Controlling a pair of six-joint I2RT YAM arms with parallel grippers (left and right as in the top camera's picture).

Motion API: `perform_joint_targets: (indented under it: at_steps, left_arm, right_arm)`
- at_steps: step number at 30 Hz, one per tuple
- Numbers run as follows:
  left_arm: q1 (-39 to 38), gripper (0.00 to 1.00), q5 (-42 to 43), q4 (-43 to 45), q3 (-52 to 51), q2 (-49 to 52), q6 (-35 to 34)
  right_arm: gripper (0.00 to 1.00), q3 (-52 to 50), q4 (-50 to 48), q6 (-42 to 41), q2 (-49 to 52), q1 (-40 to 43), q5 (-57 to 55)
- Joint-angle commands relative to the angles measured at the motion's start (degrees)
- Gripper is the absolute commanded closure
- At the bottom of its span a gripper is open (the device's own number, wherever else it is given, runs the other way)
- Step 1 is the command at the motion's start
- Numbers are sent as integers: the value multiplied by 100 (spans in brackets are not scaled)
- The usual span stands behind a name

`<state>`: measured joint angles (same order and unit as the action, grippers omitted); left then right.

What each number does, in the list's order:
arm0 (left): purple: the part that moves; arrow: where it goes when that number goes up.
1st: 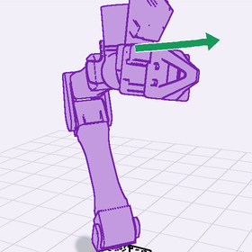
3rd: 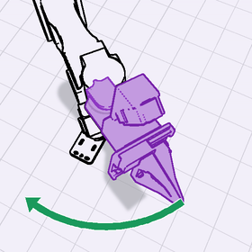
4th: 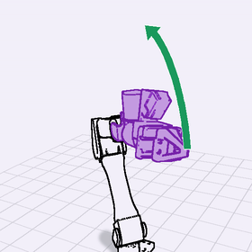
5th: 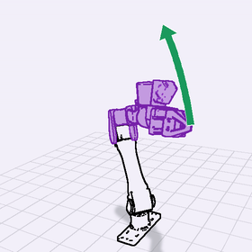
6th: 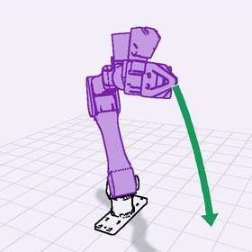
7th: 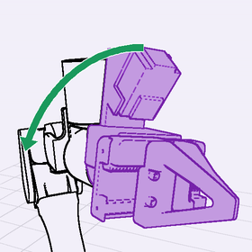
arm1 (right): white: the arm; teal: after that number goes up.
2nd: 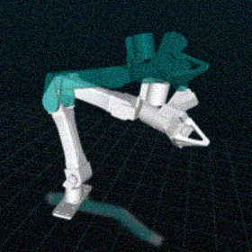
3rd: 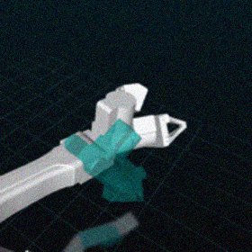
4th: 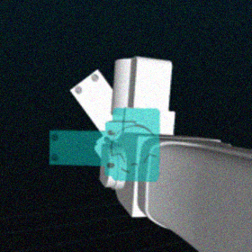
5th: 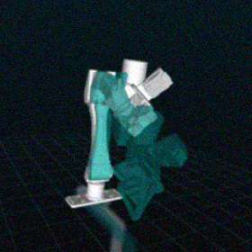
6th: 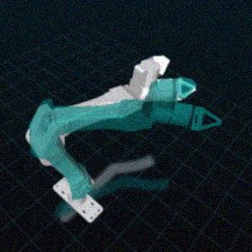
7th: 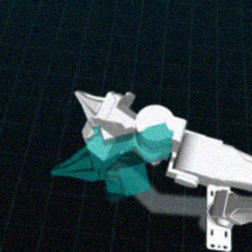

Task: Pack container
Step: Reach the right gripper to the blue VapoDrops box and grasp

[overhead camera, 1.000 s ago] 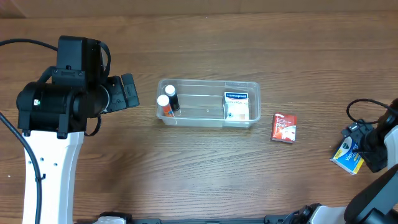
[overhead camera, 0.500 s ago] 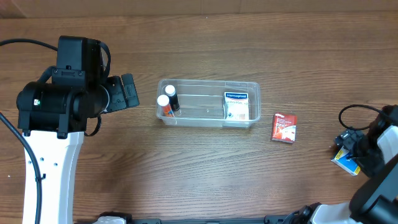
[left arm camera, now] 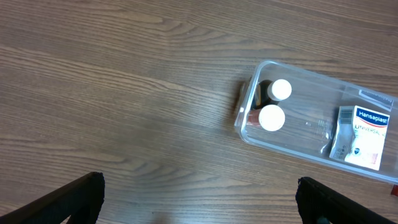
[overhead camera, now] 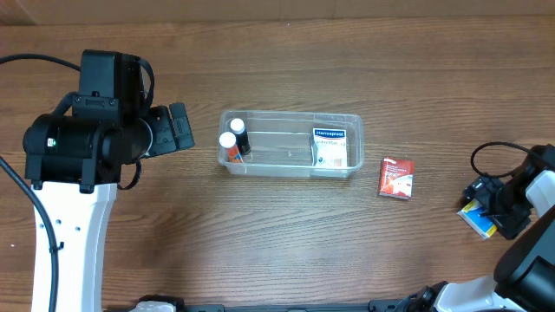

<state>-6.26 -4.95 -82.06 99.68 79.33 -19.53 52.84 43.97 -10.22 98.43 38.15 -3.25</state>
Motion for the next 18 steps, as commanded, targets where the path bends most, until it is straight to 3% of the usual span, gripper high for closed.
perform_joint_targets:
  at_steps: [1, 18]
  left_arm:
    - [24, 0, 28, -15, -15, 13, 70]
    - [24, 0, 31, -28, -15, 13, 70]
  right_arm:
    - [12, -173, -66, 20, 361, -24, -13]
    - [33, 4, 13, -24, 358, -24, 61]
